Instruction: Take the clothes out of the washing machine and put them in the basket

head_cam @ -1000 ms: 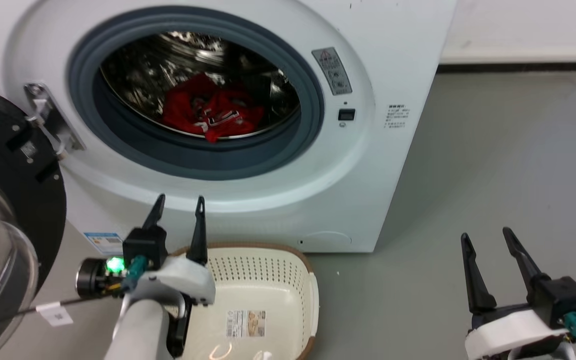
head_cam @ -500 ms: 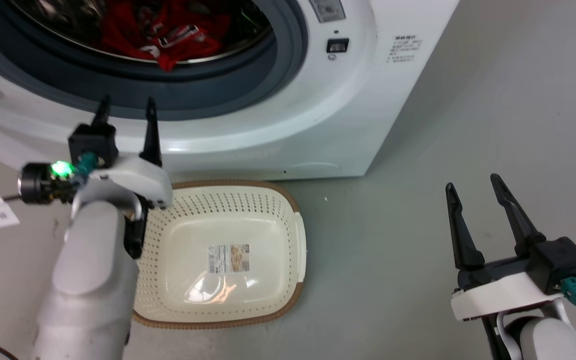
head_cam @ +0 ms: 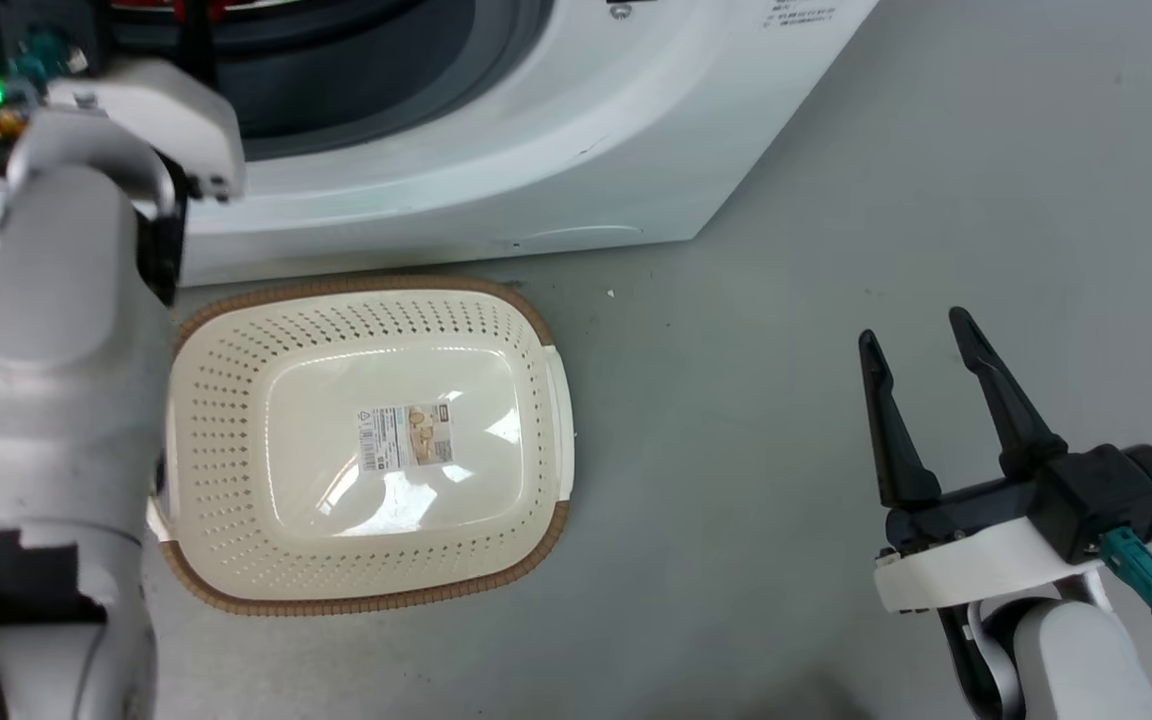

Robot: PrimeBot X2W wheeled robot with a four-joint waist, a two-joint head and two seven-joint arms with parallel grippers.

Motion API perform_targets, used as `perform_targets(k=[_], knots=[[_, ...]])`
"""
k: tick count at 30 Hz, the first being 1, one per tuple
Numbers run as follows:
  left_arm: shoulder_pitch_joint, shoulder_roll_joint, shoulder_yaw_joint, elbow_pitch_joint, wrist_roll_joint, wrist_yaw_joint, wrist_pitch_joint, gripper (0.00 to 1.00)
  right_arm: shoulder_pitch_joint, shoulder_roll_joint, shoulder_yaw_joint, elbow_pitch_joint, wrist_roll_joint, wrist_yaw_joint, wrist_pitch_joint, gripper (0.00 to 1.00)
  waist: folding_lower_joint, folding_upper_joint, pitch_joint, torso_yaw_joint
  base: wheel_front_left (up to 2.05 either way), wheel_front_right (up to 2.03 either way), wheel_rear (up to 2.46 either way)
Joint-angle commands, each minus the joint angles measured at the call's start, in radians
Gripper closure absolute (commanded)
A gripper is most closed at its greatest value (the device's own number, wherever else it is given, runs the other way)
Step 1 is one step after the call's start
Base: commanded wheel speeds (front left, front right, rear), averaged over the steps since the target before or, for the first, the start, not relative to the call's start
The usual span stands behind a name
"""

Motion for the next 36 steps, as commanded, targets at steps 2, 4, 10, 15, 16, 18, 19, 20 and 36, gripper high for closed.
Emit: perform_targets(k=[2,4,10,15,16,18,19,20,36], knots=[[-0.076,0.019,-0.011,0.034,0.012,-0.007,0.018,0.00,-0.023,0.003,0.014,0.005,0.008,-0.001,-0.008,0.00,-0.0002,-0.0001,0.030,-0.014,0.00,0.00,0.00],[-0.136,0.032,-0.024,0.064,0.024,-0.011,0.040,0.00,-0.034,0.003,0.027,0.010,0.011,-0.001,-0.012,0.00,-0.0002,-0.0001,0.045,-0.021,0.00,0.00,0.00],[-0.289,0.073,-0.079,0.152,0.072,-0.030,0.126,0.00,-0.050,0.003,0.066,0.026,0.023,-0.001,-0.022,0.00,-0.0002,-0.0001,0.086,-0.059,0.00,0.00,0.00],[-0.387,0.119,-0.116,0.221,0.100,-0.054,0.214,0.00,-0.060,0.003,0.093,0.042,0.041,-0.001,-0.030,0.00,-0.0002,-0.0001,0.120,-0.101,0.00,0.00,0.00],[-0.405,0.129,-0.123,0.233,0.107,-0.060,0.233,0.00,-0.063,0.003,0.098,0.045,0.046,-0.001,-0.032,0.00,-0.0002,-0.0001,0.127,-0.109,0.00,0.00,0.00],[-0.440,0.148,-0.121,0.259,0.099,-0.068,0.272,0.00,-0.069,0.003,0.106,0.052,0.053,-0.001,-0.033,0.00,-0.0002,-0.0001,0.141,-0.126,0.00,0.00,0.00],[-0.455,0.162,-0.124,0.272,0.099,-0.071,0.291,0.00,-0.071,0.003,0.110,0.054,0.057,-0.001,-0.035,0.00,-0.0002,-0.0001,0.147,-0.134,0.00,0.00,0.00],[-0.467,0.176,-0.133,0.287,0.106,-0.078,0.315,0.00,-0.072,0.003,0.114,0.059,0.061,-0.001,-0.035,0.00,-0.0002,-0.0001,0.152,-0.141,0.00,0.00,0.00],[-0.577,0.251,-0.188,0.392,0.088,-0.103,0.770,0.00,-0.099,0.003,0.169,0.080,0.115,-0.001,-0.042,0.00,-0.0002,-0.0001,0.219,-0.197,0.00,0.00,0.00]])
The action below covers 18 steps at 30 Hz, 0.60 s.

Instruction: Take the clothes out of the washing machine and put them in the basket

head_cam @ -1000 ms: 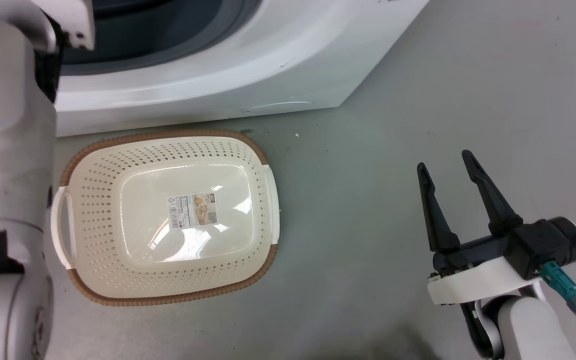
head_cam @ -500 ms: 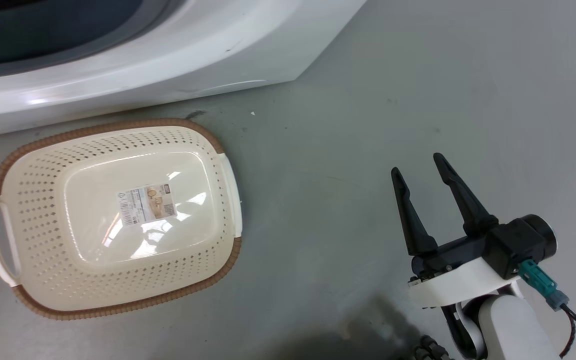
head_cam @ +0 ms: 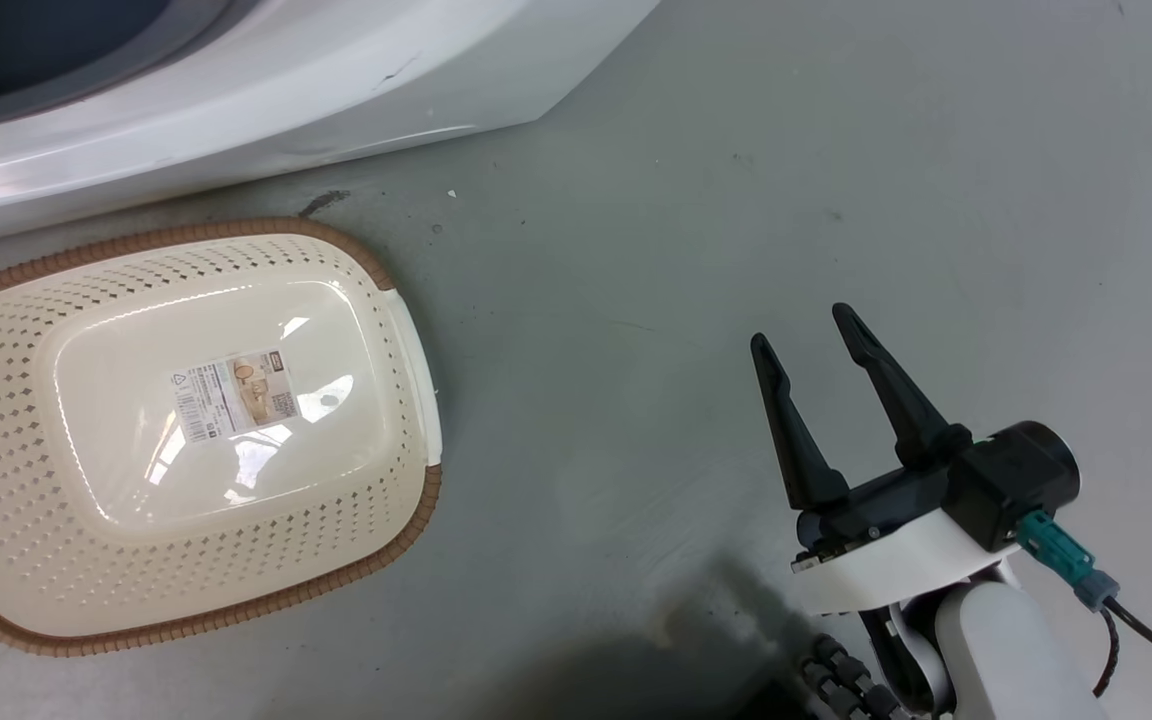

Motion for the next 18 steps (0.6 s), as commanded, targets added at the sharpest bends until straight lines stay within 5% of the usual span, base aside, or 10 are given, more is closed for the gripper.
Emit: perform_targets(k=[1,2,3,7,18], knots=[[0.008,0.011,-0.001,0.017,-0.005,-0.002,0.043,0.10,-0.026,0.003,0.002,-0.002,0.007,-0.001,-0.003,0.00,-0.0001,0.0000,0.004,-0.002,0.00,0.00,0.00],[0.008,0.013,-0.004,0.016,-0.007,-0.002,0.051,0.61,-0.026,0.003,0.002,-0.003,0.009,-0.001,-0.003,0.00,-0.0001,0.0000,0.006,-0.002,0.00,0.00,0.00],[0.005,0.016,-0.003,0.010,-0.011,0.000,0.048,1.00,-0.027,0.003,0.002,-0.004,0.011,-0.001,-0.003,0.00,-0.0001,0.0000,0.007,-0.002,0.00,0.00,0.00],[0.014,0.016,-0.009,-0.024,-0.014,0.019,0.019,1.00,-0.039,0.003,-0.001,-0.009,0.015,-0.001,-0.003,0.00,-0.0001,0.0000,0.010,0.000,0.00,0.00,0.00],[0.107,0.007,0.013,-0.176,-0.052,0.119,-0.318,1.00,-0.051,0.003,-0.023,0.003,0.008,-0.001,-0.003,0.00,-0.0001,0.0000,-0.028,0.014,0.00,0.00,0.00]])
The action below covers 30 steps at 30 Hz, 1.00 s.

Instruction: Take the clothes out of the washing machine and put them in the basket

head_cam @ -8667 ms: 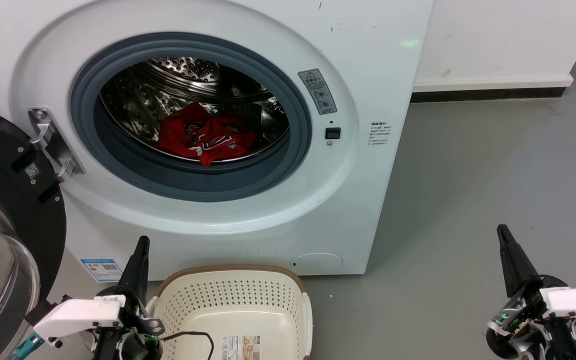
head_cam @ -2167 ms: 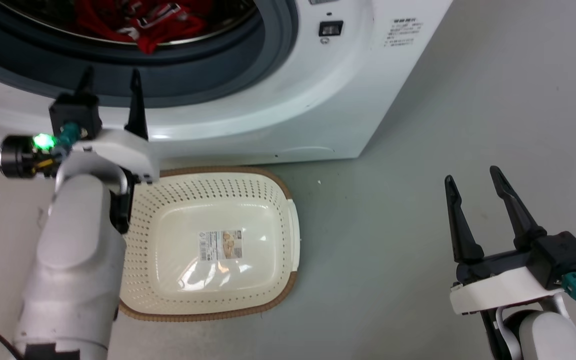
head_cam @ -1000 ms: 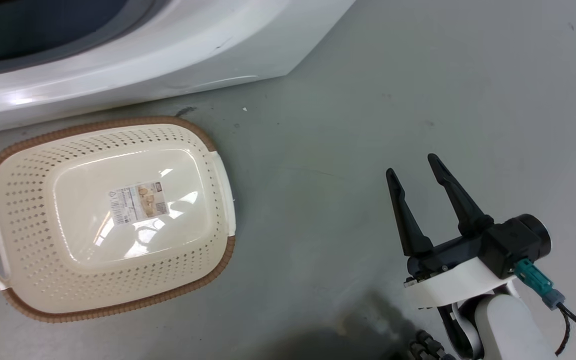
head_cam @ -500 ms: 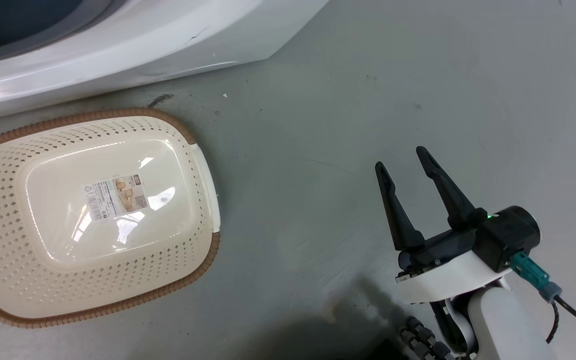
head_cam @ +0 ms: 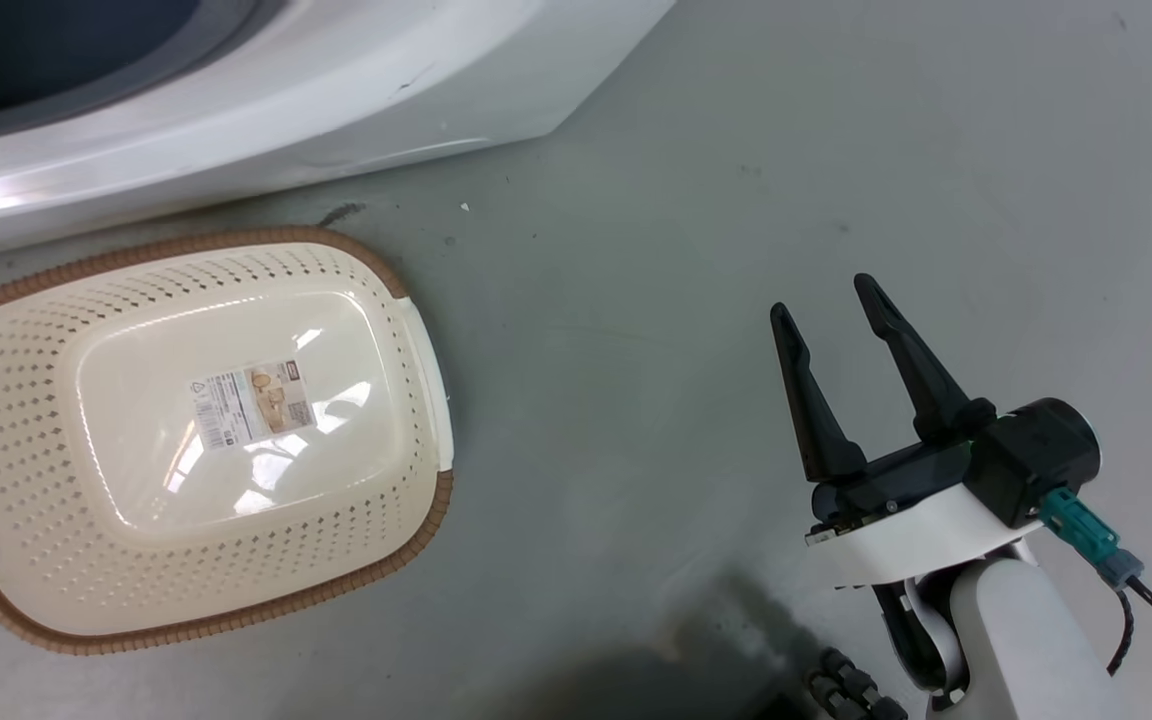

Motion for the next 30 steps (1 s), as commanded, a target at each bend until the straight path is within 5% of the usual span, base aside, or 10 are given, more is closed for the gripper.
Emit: perform_targets(k=[1,8,14,22,30], knots=[[0.019,-0.003,0.005,-0.013,-0.006,0.010,-0.032,1.00,-0.014,0.002,-0.004,0.004,-0.002,-0.001,-0.002,0.00,-0.0001,0.0000,-0.015,0.005,0.00,0.00,0.00],[0.125,-0.033,0.028,-0.023,-0.053,0.053,-0.253,1.00,0.008,0.002,-0.028,0.018,0.001,-0.001,-0.002,0.00,-0.0001,0.0000,-0.100,0.016,0.00,0.00,0.00],[0.235,-0.073,0.049,0.021,-0.107,0.047,-0.402,1.00,0.051,0.002,-0.051,0.051,0.006,-0.001,-0.002,0.00,-0.0001,0.0000,-0.227,0.022,0.00,0.00,0.00],[0.402,-0.134,0.088,0.022,-0.175,0.035,-0.448,1.00,0.117,0.002,-0.088,0.083,-0.006,-0.001,-0.002,0.00,-0.0001,0.0000,-0.391,0.039,0.00,0.00,0.00],[0.610,-0.169,0.142,-0.133,-0.225,0.025,-0.449,1.00,0.176,0.002,-0.120,0.071,-0.025,-0.001,0.027,0.00,-0.0001,0.0000,-0.521,0.075,0.00,0.00,0.00]])
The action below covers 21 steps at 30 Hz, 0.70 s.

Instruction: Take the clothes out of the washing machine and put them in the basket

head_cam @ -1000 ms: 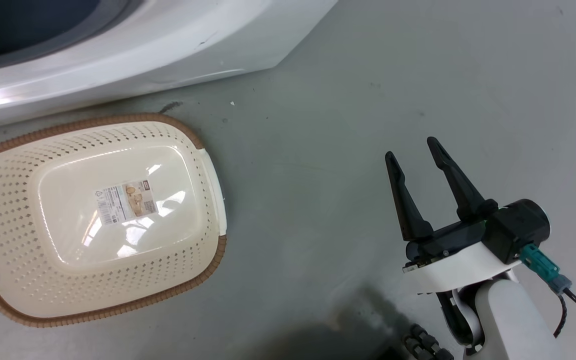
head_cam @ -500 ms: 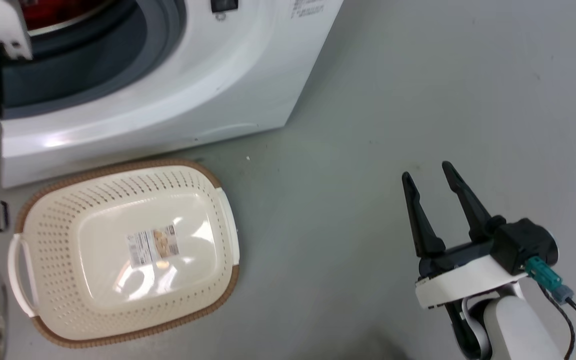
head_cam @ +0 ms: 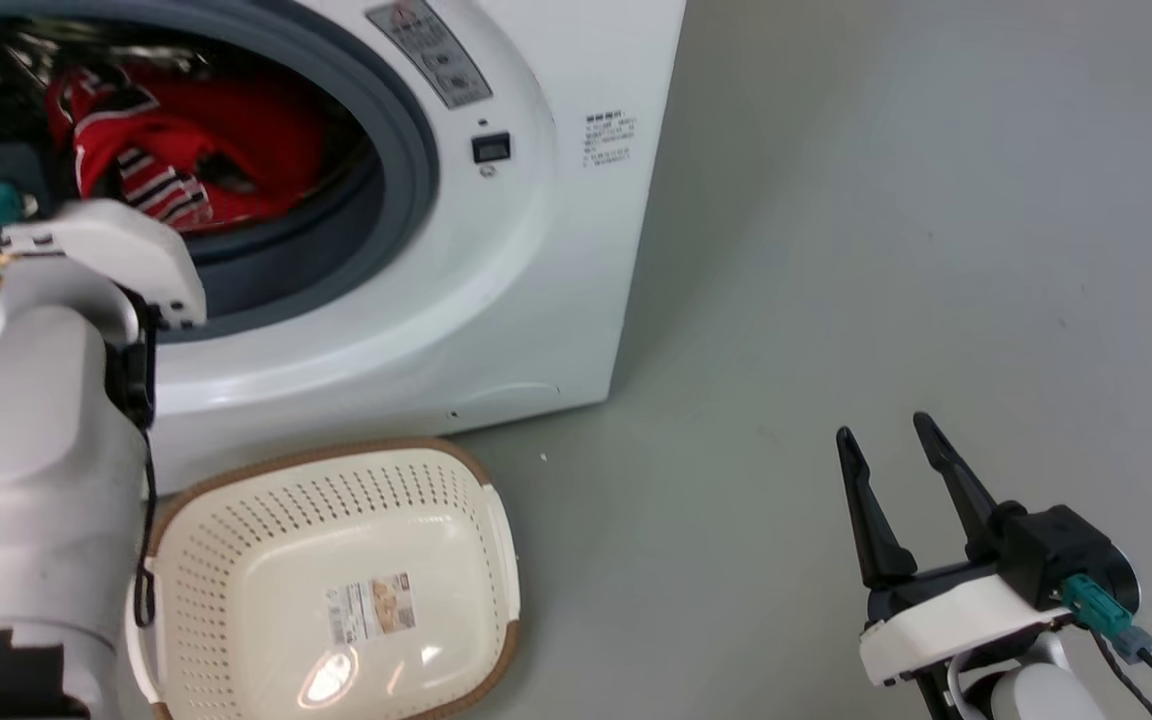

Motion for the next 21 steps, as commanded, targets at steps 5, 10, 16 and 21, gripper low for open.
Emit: perform_targets(k=[5,10,16,21], knots=[[0.117,-0.019,0.027,-0.099,-0.007,-0.009,-0.007,1.00,0.042,0.002,-0.017,-0.025,-0.008,-0.001,0.023,0.00,0.0003,-0.0001,-0.100,0.048,0.00,0.00,0.00],[0.217,-0.057,0.037,-0.229,0.010,-0.009,-0.007,1.00,0.067,0.002,-0.031,-0.048,-0.014,-0.001,0.041,0.00,0.0003,-0.0001,-0.143,0.088,0.00,0.00,0.00],[0.334,-0.103,0.043,-0.377,0.022,-0.027,-0.006,1.00,0.091,0.001,-0.043,-0.073,-0.021,-0.001,0.062,0.00,0.0003,-0.0001,-0.180,0.138,0.00,0.00,0.00],[0.460,-0.153,0.036,-0.498,0.031,-0.024,-0.005,1.00,0.119,0.001,-0.047,-0.089,-0.025,-0.001,0.077,0.00,0.0003,-0.0001,-0.206,0.176,0.00,0.00,0.00]])
